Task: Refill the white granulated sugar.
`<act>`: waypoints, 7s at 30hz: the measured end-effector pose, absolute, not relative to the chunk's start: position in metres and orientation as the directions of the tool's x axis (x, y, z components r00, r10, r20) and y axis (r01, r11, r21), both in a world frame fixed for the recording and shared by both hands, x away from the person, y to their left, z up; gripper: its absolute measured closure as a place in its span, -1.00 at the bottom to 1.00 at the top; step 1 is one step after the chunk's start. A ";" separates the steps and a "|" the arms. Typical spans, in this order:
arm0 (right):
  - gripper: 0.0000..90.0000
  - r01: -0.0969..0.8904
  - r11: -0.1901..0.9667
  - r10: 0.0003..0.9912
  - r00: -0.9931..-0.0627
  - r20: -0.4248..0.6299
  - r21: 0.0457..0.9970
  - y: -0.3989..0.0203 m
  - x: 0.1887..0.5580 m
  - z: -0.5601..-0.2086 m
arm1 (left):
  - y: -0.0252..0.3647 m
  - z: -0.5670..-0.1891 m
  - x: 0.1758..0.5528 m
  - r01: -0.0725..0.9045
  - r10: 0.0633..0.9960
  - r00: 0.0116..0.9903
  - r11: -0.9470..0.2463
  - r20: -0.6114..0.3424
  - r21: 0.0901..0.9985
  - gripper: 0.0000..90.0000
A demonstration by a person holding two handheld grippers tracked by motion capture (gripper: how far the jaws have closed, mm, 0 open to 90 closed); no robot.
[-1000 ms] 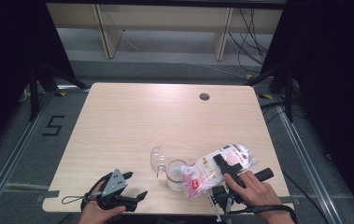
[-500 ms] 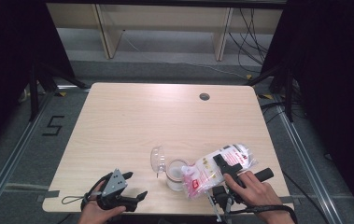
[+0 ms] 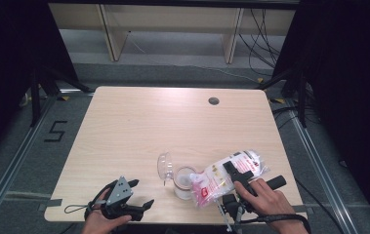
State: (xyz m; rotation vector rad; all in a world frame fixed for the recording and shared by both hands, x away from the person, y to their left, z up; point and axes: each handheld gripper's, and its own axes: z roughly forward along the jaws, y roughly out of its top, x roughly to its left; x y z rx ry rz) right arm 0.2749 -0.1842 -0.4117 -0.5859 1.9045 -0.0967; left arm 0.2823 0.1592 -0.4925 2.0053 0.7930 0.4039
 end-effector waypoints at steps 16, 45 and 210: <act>0.23 -0.327 0.896 -0.403 -0.311 -0.861 -0.301 -0.186 0.273 -0.414 | 0.158 -0.493 0.282 0.377 0.673 0.738 -0.359 -0.043 0.854 -0.63; 0.23 -0.342 0.885 -0.421 -0.296 -0.857 -0.316 -0.186 0.275 -0.412 | 0.160 -0.493 0.283 0.371 0.671 0.741 -0.383 -0.021 0.846 -0.63; 0.43 -0.318 0.923 -0.335 -0.397 -0.854 -0.214 -0.192 0.278 -0.413 | 0.159 -0.493 0.282 0.375 0.673 0.739 -0.364 -0.038 0.852 -0.62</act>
